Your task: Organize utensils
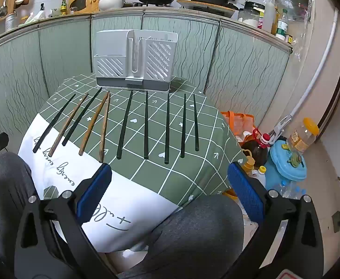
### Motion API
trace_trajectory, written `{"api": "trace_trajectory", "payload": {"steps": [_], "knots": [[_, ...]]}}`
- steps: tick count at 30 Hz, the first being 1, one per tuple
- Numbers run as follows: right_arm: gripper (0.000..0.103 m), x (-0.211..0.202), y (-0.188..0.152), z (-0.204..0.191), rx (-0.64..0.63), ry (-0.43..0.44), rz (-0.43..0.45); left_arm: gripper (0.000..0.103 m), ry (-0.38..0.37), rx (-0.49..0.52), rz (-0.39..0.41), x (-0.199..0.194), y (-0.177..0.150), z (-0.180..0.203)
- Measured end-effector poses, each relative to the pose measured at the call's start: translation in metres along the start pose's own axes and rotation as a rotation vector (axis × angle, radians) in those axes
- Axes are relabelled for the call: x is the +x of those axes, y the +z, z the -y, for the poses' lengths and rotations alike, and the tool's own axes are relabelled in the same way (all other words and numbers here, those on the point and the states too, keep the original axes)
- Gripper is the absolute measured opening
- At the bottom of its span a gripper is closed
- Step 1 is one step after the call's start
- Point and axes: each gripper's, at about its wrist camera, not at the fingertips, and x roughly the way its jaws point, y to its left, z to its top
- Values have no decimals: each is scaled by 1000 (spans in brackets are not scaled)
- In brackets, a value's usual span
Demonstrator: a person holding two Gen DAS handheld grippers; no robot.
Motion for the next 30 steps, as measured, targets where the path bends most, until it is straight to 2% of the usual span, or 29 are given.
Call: {"api": "trace_trajectory", "payload": {"steps": [5,15,16,30], "knots": [[96,1,0,-1,-1,0,-3,99,2,4,-13,0,10,2],[96,-1,8,-2,-6,-3,-7,99,-1,-3,15,-3,-1,-3],[96,1,0,-2,-3,0,-1,99,1,-2,15,-3,-1,-3],[96,1,0,-1,-2,0,-1,99,6,8,20,-5,-2,-2]]}}
